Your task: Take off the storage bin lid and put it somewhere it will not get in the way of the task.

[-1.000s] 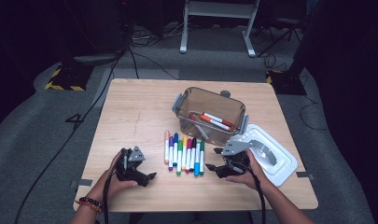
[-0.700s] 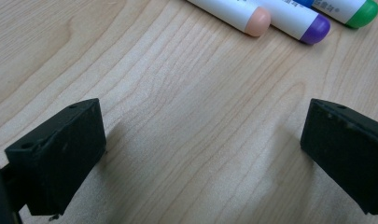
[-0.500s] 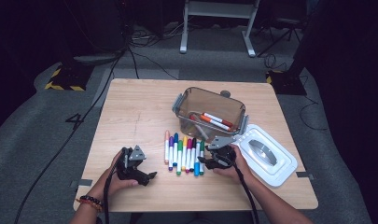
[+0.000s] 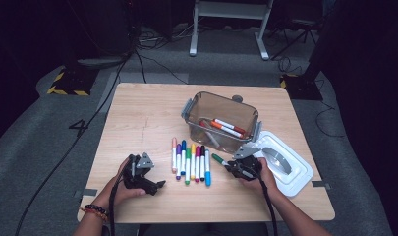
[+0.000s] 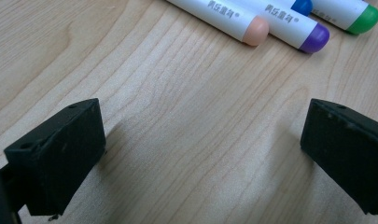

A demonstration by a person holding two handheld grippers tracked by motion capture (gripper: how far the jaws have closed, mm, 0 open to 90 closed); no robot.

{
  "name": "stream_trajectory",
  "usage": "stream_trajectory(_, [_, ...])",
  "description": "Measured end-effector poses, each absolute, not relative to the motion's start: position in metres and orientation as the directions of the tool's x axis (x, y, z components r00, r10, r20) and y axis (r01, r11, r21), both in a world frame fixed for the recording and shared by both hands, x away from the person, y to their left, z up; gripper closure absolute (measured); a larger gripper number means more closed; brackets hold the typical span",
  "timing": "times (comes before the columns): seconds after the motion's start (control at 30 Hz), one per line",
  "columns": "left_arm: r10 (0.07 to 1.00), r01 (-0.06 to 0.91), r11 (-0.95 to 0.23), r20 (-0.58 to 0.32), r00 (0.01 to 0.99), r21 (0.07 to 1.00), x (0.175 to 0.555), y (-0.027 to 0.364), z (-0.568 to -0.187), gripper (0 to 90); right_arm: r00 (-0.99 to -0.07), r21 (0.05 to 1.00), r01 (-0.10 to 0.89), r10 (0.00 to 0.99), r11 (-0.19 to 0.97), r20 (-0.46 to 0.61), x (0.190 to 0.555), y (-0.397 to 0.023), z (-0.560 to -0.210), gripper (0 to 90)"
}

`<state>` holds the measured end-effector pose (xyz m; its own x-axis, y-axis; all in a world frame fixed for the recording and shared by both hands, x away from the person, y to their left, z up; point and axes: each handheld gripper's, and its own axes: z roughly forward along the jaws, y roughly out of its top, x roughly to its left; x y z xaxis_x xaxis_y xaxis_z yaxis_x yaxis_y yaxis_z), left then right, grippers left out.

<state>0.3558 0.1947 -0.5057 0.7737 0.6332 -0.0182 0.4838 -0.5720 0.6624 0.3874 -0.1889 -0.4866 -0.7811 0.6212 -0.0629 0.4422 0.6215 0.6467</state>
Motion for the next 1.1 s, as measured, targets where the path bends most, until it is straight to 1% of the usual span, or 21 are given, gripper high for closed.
stream_trajectory(0.37, [0.635, 0.486, -0.571, -0.019, 0.772, 0.662, 0.358, 0.193, -0.506, 0.2, -0.788, 0.637, 0.470, 0.615, 0.611, -0.008, 0.365, -0.226, -0.486, 75.9])
stream_trajectory(0.47, [0.638, 0.487, -0.570, -0.017, 0.770, 0.662, 0.357, 0.193, -0.506, 0.4, -0.797, 0.637, 0.461, 0.604, 0.618, -0.009, 0.360, -0.230, -0.486, 68.9])
stream_trajectory(0.5, [0.640, 0.488, -0.569, -0.017, 0.768, 0.662, 0.357, 0.193, -0.506, 0.4, -0.803, 0.647, 0.453, 0.596, 0.614, -0.003, 0.360, -0.230, -0.486, 65.4])
stream_trajectory(0.57, [0.643, 0.490, -0.568, -0.015, 0.766, 0.661, 0.356, 0.193, -0.505, 0.5, -0.807, 0.666, 0.443, 0.590, 0.600, 0.006, 0.362, -0.227, -0.485, 61.6])
stream_trajectory(0.73, [0.643, 0.490, -0.567, -0.016, 0.765, 0.662, 0.356, 0.193, -0.506, 0.5, -0.811, 0.675, 0.435, 0.585, 0.596, 0.006, 0.373, -0.216, -0.488, 55.1])
stream_trajectory(0.8, [0.643, 0.490, -0.567, -0.016, 0.766, 0.662, 0.356, 0.193, -0.506, 0.4, -0.814, 0.677, 0.436, 0.581, 0.593, 0.015, 0.378, -0.213, -0.490, 55.6])
stream_trajectory(0.93, [0.647, 0.493, -0.563, -0.016, 0.762, 0.663, 0.355, 0.194, -0.506, 0.5, -0.813, 0.687, 0.439, 0.581, 0.579, 0.029, 0.387, -0.210, -0.492, 61.3])
stream_trajectory(1.0, [0.650, 0.496, -0.560, -0.018, 0.760, 0.663, 0.354, 0.195, -0.506, 0.6, -0.816, 0.685, 0.418, 0.577, 0.597, -0.006, 0.388, -0.209, -0.492, 65.8])
stream_trajectory(1.1, [0.653, 0.496, -0.561, -0.014, 0.757, 0.663, 0.353, 0.195, -0.506, 0.5, -0.820, 0.684, 0.412, 0.572, 0.603, -0.010, 0.389, -0.210, -0.491, 72.4])
